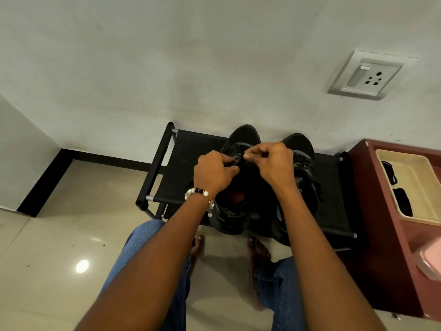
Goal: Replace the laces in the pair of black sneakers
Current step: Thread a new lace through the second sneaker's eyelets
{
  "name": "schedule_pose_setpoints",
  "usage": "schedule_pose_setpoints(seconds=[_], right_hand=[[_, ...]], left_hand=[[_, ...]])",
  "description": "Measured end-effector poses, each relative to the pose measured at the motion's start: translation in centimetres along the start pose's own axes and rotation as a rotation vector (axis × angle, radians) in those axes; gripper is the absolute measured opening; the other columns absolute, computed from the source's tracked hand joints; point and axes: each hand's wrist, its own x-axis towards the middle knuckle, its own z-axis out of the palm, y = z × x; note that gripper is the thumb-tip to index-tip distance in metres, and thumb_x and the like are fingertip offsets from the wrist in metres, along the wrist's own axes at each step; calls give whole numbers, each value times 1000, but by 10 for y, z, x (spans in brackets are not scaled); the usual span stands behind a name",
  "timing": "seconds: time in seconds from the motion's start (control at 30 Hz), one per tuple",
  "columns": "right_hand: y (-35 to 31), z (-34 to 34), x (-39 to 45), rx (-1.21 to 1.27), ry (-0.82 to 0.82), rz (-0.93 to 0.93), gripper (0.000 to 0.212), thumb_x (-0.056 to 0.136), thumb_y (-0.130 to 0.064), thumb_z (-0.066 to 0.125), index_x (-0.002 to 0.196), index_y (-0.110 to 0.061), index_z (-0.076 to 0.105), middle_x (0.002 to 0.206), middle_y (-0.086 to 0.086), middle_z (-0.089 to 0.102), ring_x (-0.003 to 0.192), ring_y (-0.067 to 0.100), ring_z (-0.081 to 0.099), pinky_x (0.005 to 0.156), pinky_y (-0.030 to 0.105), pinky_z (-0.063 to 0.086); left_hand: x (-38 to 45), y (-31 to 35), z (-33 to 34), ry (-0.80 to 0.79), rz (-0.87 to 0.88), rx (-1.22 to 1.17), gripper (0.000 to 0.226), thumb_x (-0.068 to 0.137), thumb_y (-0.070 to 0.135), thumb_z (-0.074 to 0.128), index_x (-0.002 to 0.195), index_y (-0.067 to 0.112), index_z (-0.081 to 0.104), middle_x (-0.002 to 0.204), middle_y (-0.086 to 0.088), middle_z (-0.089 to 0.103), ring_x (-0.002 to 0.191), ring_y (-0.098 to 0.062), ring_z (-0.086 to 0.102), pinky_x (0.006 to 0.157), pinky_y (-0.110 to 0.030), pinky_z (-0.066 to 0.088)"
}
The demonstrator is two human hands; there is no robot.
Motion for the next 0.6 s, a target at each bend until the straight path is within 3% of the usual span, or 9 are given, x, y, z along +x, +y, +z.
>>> schedule_pose_setpoints(seconds=[0.07, 0.23, 0.6], right_hand=[[0, 3, -1, -101, -55, 7, 10, 83, -13, 75, 92, -9, 77, 84, 0, 72, 75, 3, 61, 67, 1, 41], [-3, 13, 1, -200, -51, 15, 9, 84, -17, 75, 89, -9, 78, 86, 7, 74, 86, 17, 67, 82, 31, 55], [-9, 15, 6, -253, -116, 78, 10, 83, -14, 75, 92, -10, 78, 93, 8, 73, 93, 19, 66, 83, 26, 51]], left_hand=[[1, 0, -1, -4, -17, -28, 26, 87, 29, 67, 113, 25, 71, 100, 1, 72, 86, -15, 65, 71, -25, 53], [3, -2, -4, -24, -59, -98, 23, 89, 28, 66, 111, 27, 72, 102, 2, 72, 90, -15, 65, 82, -35, 57], [7, -6, -7, -39, -137, -205, 20, 89, 27, 67, 108, 28, 73, 97, 5, 71, 86, -12, 66, 79, -38, 59]])
